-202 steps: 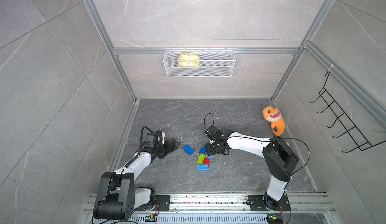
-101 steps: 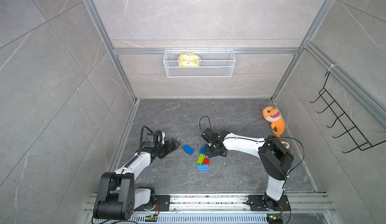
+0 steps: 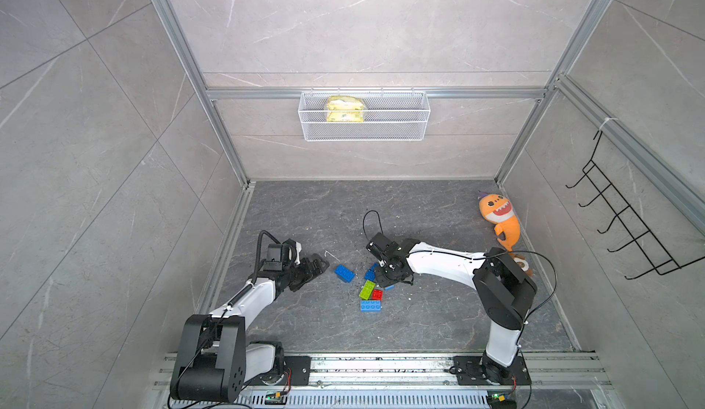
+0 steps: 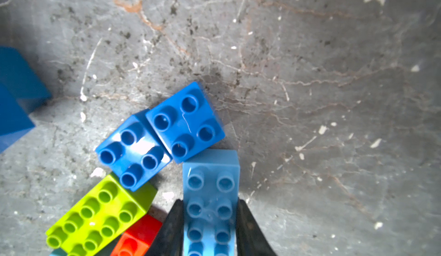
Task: Assemble a heart with lego
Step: Pick up the lego brick from the center of the board, then assemble the lego brick with the lego brick.
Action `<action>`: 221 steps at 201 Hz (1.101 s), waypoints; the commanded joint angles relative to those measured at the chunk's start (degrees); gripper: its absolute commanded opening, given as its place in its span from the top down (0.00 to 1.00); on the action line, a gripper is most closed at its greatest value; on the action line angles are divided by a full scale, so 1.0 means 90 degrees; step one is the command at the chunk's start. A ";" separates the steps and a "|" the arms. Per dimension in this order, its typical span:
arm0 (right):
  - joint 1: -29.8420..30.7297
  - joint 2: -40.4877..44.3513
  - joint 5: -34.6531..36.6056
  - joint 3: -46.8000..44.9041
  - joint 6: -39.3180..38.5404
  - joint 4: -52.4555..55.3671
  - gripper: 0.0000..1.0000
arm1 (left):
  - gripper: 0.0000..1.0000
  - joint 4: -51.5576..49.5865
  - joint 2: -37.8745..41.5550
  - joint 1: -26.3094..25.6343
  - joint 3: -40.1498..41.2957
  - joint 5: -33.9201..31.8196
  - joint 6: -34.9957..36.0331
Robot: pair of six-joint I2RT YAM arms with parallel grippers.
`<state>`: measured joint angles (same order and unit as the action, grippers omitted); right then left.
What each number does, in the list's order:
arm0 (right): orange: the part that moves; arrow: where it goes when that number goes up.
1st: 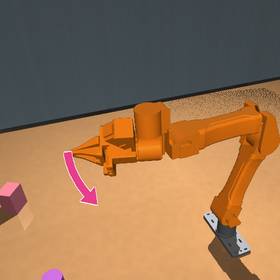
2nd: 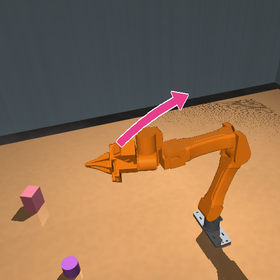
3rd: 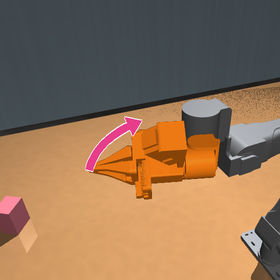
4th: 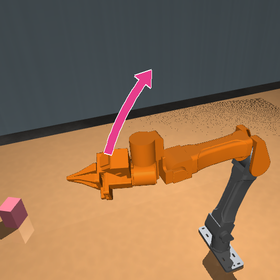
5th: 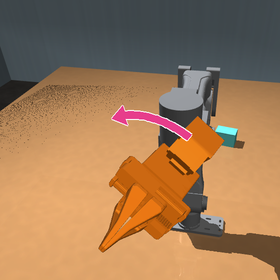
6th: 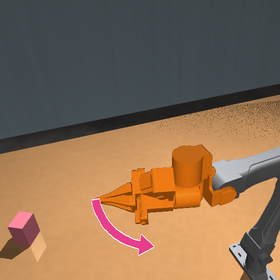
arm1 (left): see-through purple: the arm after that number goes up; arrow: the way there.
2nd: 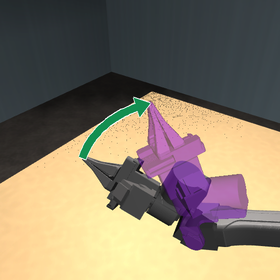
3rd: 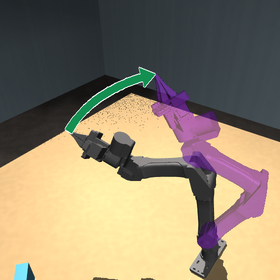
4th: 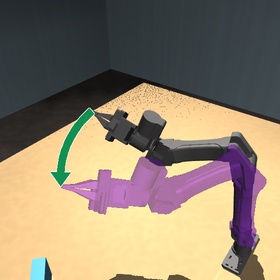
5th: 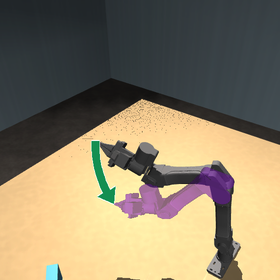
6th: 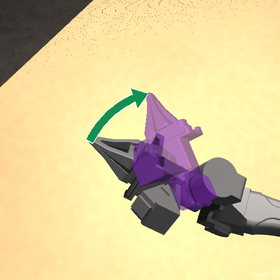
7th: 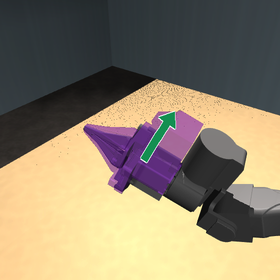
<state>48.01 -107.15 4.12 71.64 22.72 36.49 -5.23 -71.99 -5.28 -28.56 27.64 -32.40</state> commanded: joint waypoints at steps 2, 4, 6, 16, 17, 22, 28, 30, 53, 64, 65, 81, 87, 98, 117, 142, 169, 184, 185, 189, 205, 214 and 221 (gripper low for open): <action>0.0042 0.0381 -0.0084 0.0238 -0.0720 0.0317 0.71 | 0.01 0.0258 -0.0086 -0.0038 0.0036 0.0124 0.0014; 0.0045 0.0402 -0.0103 0.0242 -0.0770 0.0332 0.71 | 0.01 0.0259 -0.0087 -0.0038 0.0030 0.0130 0.0016; 0.0046 0.0429 -0.0130 0.0258 -0.0833 0.0343 0.71 | 0.01 0.0267 -0.0095 -0.0039 0.0031 0.0137 0.0021; 0.0045 0.0528 -0.0251 0.0337 -0.1081 0.0451 0.72 | 0.01 0.0291 -0.0107 -0.0040 0.0035 0.0151 0.0036; 0.0041 0.0543 -0.0262 0.0354 -0.1109 0.0464 0.72 | 0.01 0.0295 -0.0112 -0.0039 0.0042 0.0151 0.0050; 0.0044 0.0597 -0.0344 0.0426 -0.1275 0.0520 0.72 | 0.01 0.0307 -0.0118 -0.0039 0.0041 0.0160 0.0053; 0.0045 0.0637 -0.0614 0.0484 -0.1541 0.0564 0.71 | 0.01 0.0334 -0.0131 -0.0047 0.0041 0.0177 0.0068; 0.0046 0.0651 -0.0699 0.0514 -0.1612 0.0577 0.71 | 0.01 0.0341 -0.0135 -0.0048 0.0044 0.0182 0.0071; 0.0080 0.0569 -0.1568 0.0988 -0.2289 0.0871 0.69 | 0.03 0.0480 -0.0250 -0.0075 0.0027 0.0267 0.0094; 0.0121 0.0445 -0.1839 0.1263 -0.2500 0.0961 0.69 | 0.04 0.0514 -0.0315 -0.0096 -0.0009 0.0307 0.0085; 0.0133 0.0428 -0.1866 0.1300 -0.2522 0.0977 0.69 | 0.04 0.0523 -0.0323 -0.0101 -0.0015 0.0308 0.0085; 0.0232 0.0093 -0.1960 0.1862 -0.2728 0.1243 0.69 | 0.07 0.0561 -0.0403 -0.0154 -0.0069 0.0327 0.0085; 0.0289 -0.0067 -0.1949 0.2099 -0.2813 0.1355 0.69 | 0.08 0.0581 -0.0437 -0.0182 -0.0095 0.0329 0.0090; 0.0371 -0.0370 -0.1938 0.2528 -0.2929 0.1538 0.69 | 0.09 0.0633 -0.0518 -0.0240 -0.0101 0.0328 0.0058; 0.0447 -0.0892 -0.1896 0.3271 -0.3064 0.1849 0.70 | 0.14 0.0760 -0.0676 -0.0326 -0.0142 0.0357 0.0017; 0.0505 -0.1491 -0.1784 0.4039 -0.3120 0.2251 0.71 | 0.19 0.1000 -0.0888 -0.0463 -0.0180 0.0393 -0.0056; 0.0562 -0.1963 -0.1500 0.4607 -0.3078 0.2542 0.71 | 0.25 0.1217 -0.1174 -0.0534 -0.0278 0.0467 -0.0135; 0.0585 -0.2196 -0.1287 0.4905 -0.3062 0.2745 0.71 | 0.28 0.1308 -0.1319 -0.0570 -0.0332 0.0512 -0.0169; 0.0584 -0.2210 -0.1282 0.4918 -0.3062 0.2758 0.71 | 0.28 0.1306 -0.1328 -0.0573 -0.0342 0.0508 -0.0174; 0.0584 -0.2256 -0.1266 0.4983 -0.3061 0.2792 0.71 | 0.28 0.1329 -0.1353 -0.0575 -0.0355 0.0513 -0.0177; 0.0584 -0.2415 -0.1128 0.5173 -0.3018 0.2906 0.71 | 0.33 0.1373 -0.1432 -0.0612 -0.0386 0.0530 -0.0179; 0.0585 -0.2527 -0.1070 0.5305 -0.3014 0.3029 0.71 | 0.33 0.1373 -0.1466 -0.0615 -0.0394 0.0542 -0.0169; 0.0584 -0.2606 -0.1035 0.5429 -0.3017 0.3129 0.71 | 0.33 0.1373 -0.1478 -0.0624 -0.0394 0.0542 -0.0169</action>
<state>52.93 -127.94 -7.86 116.64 -4.12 59.57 5.78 -84.47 -10.52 -30.65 31.40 -33.52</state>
